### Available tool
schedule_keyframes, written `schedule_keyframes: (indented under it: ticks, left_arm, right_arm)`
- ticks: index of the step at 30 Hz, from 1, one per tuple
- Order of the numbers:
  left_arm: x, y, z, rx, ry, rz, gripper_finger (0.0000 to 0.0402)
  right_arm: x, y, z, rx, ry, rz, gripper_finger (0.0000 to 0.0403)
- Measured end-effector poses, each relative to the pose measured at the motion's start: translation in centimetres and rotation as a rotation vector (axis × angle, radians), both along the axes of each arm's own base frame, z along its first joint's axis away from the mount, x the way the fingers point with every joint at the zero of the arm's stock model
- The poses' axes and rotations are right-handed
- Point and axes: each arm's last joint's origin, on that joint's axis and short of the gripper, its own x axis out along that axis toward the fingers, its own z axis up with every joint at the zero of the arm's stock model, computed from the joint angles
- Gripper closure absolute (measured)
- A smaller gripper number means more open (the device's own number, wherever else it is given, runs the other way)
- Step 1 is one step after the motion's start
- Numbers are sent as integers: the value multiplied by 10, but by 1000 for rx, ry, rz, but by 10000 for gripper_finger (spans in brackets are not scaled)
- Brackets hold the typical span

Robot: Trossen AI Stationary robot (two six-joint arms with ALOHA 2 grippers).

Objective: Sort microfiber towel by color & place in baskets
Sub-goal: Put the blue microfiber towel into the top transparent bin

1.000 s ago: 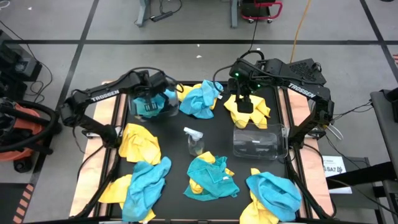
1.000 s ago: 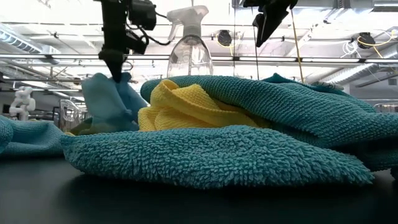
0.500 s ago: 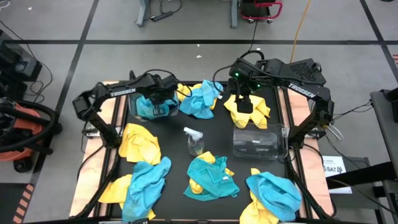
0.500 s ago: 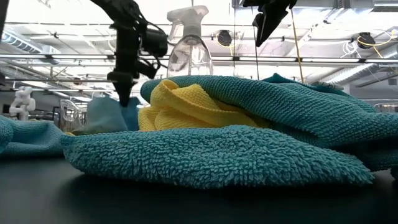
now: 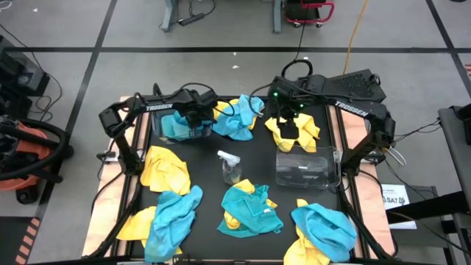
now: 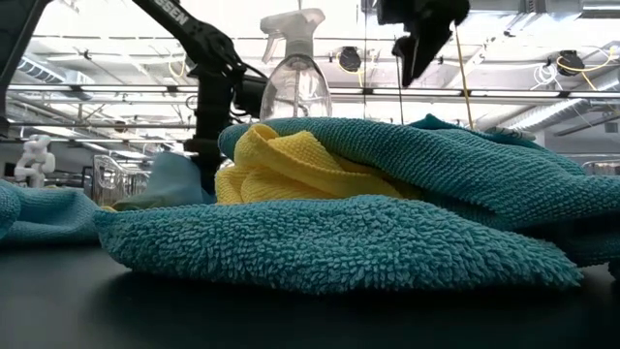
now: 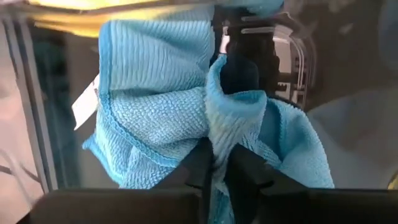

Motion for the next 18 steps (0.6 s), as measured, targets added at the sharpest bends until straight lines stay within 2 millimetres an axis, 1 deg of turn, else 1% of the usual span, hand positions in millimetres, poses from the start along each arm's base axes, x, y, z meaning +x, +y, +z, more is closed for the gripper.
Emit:
schedule_keyframes:
  ticks: [4, 8, 10, 14, 18]
  left_arm:
    - [2, 1, 0, 0, -30, -1, 292]
    - [3, 0, 0, -22, -49, -4, 232]
    - [4, 0, 0, -22, -51, -7, 209]
    - [4, 0, 0, -20, -51, -6, 182]
    - [4, 0, 0, -19, -50, -6, 176]
  right_arm:
    - [1, -1, -13, 6, 35, 22, 149]
    - [2, -1, -15, 3, 32, 29, 149]
    - [3, -1, -15, -4, 24, 37, 149]
    - [2, -1, -13, -11, 17, 47, 149]
    - [2, -1, -13, -13, 15, 50, 149]
